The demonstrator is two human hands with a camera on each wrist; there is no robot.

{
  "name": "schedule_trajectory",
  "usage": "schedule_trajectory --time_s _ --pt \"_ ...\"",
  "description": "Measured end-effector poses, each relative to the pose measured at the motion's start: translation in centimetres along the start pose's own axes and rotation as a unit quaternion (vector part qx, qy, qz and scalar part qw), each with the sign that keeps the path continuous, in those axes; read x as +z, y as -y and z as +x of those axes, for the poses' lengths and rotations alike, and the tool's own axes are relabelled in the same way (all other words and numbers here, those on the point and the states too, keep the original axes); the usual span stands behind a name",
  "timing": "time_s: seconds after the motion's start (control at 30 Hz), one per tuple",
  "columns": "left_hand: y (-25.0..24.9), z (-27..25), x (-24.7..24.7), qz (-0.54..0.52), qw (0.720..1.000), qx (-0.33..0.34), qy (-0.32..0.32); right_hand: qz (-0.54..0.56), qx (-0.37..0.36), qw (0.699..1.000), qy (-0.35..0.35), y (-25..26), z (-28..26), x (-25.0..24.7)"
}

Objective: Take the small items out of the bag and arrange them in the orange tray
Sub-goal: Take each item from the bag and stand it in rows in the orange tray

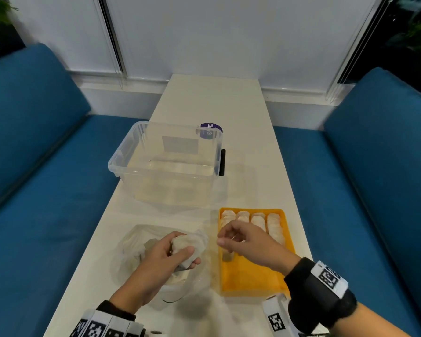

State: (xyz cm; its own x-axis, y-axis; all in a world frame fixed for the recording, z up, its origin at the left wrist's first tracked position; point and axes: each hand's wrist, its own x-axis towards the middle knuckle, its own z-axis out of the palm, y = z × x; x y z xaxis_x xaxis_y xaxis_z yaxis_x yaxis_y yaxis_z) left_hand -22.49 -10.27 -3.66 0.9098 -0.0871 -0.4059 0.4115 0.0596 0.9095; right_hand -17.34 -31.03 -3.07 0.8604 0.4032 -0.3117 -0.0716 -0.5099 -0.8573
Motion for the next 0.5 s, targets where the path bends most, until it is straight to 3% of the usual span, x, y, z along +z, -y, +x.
schedule_trajectory --time_s 0.1,0.3,0.5 --pt "-0.3 0.0 0.6 0.003 1.000 0.006 0.022 0.070 0.000 0.996 0.057 0.8 -1.1 1.1" --pt "-0.6 0.1 1.3 0.031 0.998 0.019 0.051 0.190 0.003 0.982 0.017 0.5 -1.3 2.0" --pt "-0.8 0.2 1.6 -0.052 0.999 0.002 0.018 0.261 -0.004 0.965 -0.015 -0.3 -1.4 1.3"
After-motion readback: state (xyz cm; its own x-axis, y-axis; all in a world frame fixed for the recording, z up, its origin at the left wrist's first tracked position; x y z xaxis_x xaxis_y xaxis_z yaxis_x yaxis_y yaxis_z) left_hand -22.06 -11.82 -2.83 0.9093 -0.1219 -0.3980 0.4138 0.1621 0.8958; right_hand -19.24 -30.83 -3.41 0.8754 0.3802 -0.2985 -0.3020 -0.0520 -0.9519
